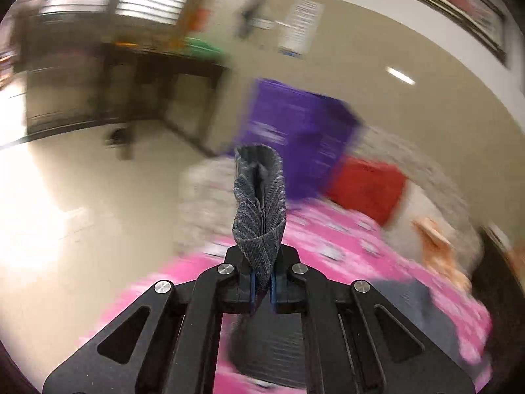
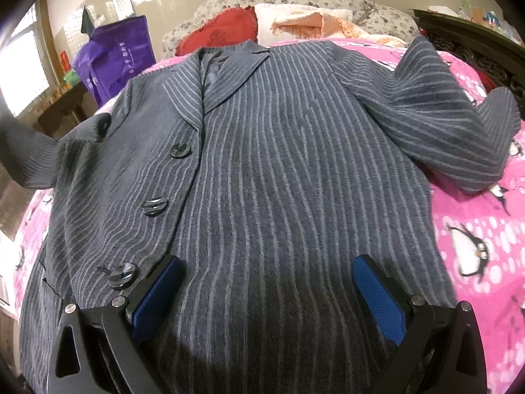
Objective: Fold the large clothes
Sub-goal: 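Grasp the coat sleeve cuff nearest the left gripper and lift it, then fold the held sleeve across the coat body and open the left gripper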
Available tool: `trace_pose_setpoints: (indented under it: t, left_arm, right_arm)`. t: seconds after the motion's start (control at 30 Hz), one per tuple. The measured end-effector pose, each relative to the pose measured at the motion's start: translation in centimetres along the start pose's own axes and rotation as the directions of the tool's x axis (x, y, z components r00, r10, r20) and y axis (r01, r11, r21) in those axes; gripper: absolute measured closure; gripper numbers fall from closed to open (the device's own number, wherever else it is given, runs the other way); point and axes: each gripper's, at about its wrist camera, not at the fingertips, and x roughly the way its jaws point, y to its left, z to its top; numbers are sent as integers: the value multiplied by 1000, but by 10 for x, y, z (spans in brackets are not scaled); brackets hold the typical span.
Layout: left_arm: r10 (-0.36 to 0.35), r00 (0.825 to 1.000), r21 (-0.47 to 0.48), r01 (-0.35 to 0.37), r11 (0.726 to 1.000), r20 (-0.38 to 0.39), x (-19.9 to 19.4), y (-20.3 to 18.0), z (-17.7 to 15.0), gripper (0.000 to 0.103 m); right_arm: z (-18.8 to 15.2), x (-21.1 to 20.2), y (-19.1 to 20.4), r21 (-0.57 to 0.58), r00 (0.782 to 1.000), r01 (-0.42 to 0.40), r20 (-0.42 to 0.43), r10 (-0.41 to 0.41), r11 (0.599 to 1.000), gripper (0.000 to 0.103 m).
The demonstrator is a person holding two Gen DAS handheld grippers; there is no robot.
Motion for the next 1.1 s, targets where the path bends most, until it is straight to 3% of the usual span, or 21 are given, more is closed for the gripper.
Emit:
trace_pose_setpoints:
  t: [0.07, 0.1, 0.13, 0.23, 0.37, 0.43, 0.47, 0.53, 0.57, 0.63, 0.67, 0.7, 0.73, 0.8, 0.87, 0.97, 1.03, 1.1]
  left_arm:
    - [-134, 990, 97, 138, 986, -48, 2, -54, -13, 99]
    - [-215, 972, 131, 227, 965, -98, 5, -85, -24, 99]
    - [-273, 952, 146, 292, 945, -136, 8, -107, -34, 99]
    - [-425, 867, 175, 475, 862, -261, 20, -188, -75, 99]
    - [-511, 755, 147, 608, 780, -412, 41, -271, -138, 99]
    - [-514, 709, 133, 640, 757, -483, 54, -304, -175, 99]
    - [-507, 696, 131, 644, 753, -509, 58, -314, -188, 99]
    - [-470, 678, 136, 639, 757, -566, 69, -332, -217, 99]
    - [-454, 660, 126, 637, 760, -598, 73, -337, -234, 98]
    - [-423, 650, 122, 622, 773, -631, 84, -338, -251, 98]
    - [-419, 629, 107, 626, 772, -655, 86, -337, -258, 95]
    - [-412, 614, 100, 627, 772, -673, 81, -334, -267, 91]
    - [-399, 610, 103, 622, 776, -684, 79, -332, -271, 88]
    - [-404, 603, 95, 627, 773, -688, 78, -330, -274, 68]
    - [-430, 582, 67, 643, 763, -690, 72, -323, -269, 52]
    - [-478, 548, 28, 677, 736, -687, 62, -313, -261, 48]
    - [-486, 552, 45, 691, 722, -677, 54, -306, -251, 48]
    - [-479, 586, 88, 687, 721, -653, 49, -295, -240, 48]
  right_arm:
    - [2, -14, 0, 5, 999, 51, 0, -51, 999, 0]
    - [2, -24, -1, 2, 997, 73, 15, -73, 997, 0]
    - [1, -33, -2, -6, 994, 102, 28, -101, 995, 0]
    - [-12, -51, -4, -42, 977, 212, 44, -211, 976, 0]
    - [-37, -59, -7, -79, 966, 256, 49, -253, 963, 0]
    - [-45, -59, -9, -77, 966, 257, 52, -254, 963, 0]
    - [-46, -58, -12, -69, 968, 250, 49, -247, 966, 0]
    - [-48, -55, -15, -59, 971, 239, 43, -237, 969, 0]
    - [-49, -52, -17, -50, 974, 227, 31, -225, 973, 0]
    - [-51, -49, -22, -21, 979, 202, 23, -202, 979, 0]
    - [-51, -48, -26, -6, 982, 188, 20, -188, 982, 0]
    - [-51, -48, -29, 6, 985, 173, 17, -174, 985, 0]
    - [-51, -47, -29, 10, 986, 168, 16, -168, 986, 0]
    - [-50, -47, -30, 13, 987, 162, 17, -162, 987, 0]
    - [-50, -46, -29, 10, 986, 168, 19, -168, 986, 0]
    - [-51, -47, -28, 8, 985, 173, 21, -174, 985, 0]
    - [-51, -47, -27, 7, 984, 177, 24, -177, 984, 0]
    - [-52, -47, -27, 7, 984, 178, 26, -178, 984, 0]
